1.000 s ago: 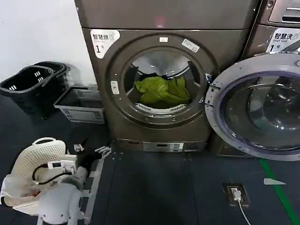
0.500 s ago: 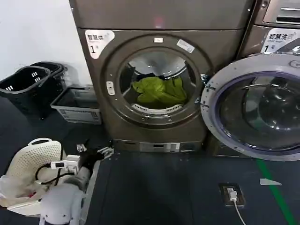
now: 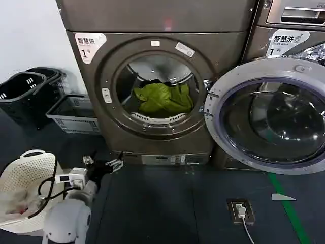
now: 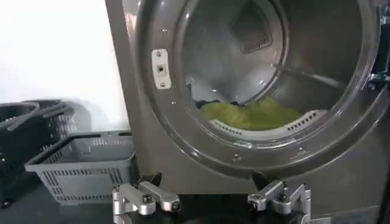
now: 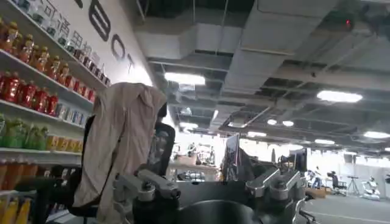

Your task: Grasp the clothes from the dryer.

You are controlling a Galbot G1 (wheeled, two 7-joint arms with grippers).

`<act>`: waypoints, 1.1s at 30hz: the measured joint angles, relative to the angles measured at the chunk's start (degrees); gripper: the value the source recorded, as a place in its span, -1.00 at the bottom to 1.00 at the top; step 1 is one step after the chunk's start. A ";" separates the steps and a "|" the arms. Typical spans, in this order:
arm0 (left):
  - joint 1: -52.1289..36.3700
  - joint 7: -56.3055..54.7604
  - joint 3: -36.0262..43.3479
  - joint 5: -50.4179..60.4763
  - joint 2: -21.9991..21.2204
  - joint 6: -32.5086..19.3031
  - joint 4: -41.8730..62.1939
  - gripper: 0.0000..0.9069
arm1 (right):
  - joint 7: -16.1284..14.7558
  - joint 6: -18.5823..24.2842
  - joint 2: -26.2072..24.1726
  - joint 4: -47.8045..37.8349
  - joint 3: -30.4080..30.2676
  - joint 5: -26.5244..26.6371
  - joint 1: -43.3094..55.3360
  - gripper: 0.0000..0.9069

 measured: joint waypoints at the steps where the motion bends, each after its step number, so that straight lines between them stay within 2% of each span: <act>1: -0.04 0.00 0.00 -0.02 -0.01 0.00 0.08 1.00 | -0.04 0.13 0.06 0.00 -0.05 -0.12 0.00 1.00; 17: -0.64 -0.28 0.94 -0.13 -0.30 0.00 0.61 1.00 | 0.37 1.52 1.56 -0.15 -0.86 -0.41 0.51 1.00; 33: -0.71 -0.77 2.00 0.09 -0.61 0.00 0.36 1.00 | 2.89 6.46 3.51 0.35 -1.45 5.29 0.91 1.00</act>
